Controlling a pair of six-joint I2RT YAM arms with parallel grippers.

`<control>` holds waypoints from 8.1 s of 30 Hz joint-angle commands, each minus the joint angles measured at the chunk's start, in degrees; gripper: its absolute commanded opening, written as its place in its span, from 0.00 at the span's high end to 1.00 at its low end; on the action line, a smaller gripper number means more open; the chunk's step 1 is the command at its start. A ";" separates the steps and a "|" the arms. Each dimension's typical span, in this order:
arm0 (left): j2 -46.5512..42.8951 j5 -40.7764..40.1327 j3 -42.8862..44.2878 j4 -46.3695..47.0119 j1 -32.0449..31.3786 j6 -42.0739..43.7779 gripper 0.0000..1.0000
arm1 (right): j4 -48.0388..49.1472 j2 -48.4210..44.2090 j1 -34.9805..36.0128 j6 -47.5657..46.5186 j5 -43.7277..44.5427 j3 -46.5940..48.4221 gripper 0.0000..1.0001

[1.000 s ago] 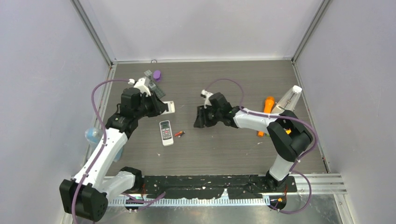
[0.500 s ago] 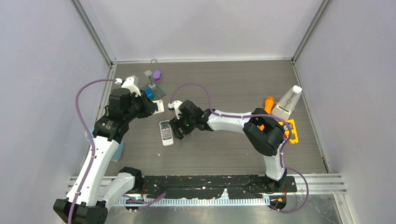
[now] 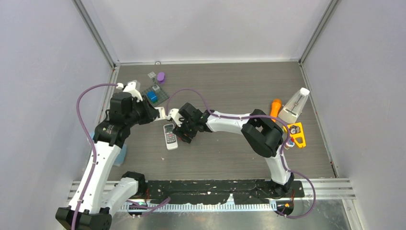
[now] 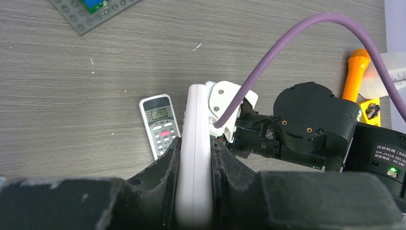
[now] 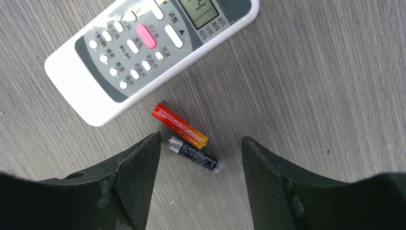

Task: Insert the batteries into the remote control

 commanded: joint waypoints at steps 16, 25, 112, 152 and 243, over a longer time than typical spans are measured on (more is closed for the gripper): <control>-1.07 -2.02 1.68 2.48 1.97 -2.53 1.00 | 3.17 2.40 2.94 -5.30 -1.37 -1.69 0.46; -2.65 -10.71 1.78 0.19 2.06 -4.15 1.00 | 4.04 1.17 3.62 -4.84 2.80 -4.10 0.89; -3.63 35.51 -13.88 65.85 2.06 -57.70 1.00 | 16.42 -44.75 6.00 26.52 28.67 -5.69 0.93; -3.32 35.81 -18.14 74.98 2.05 -58.54 1.00 | 9.49 -47.09 6.72 34.19 28.70 3.38 0.30; -4.34 28.34 -29.48 97.17 1.45 -56.01 1.00 | 20.44 -41.20 -4.10 90.98 3.75 -3.70 0.61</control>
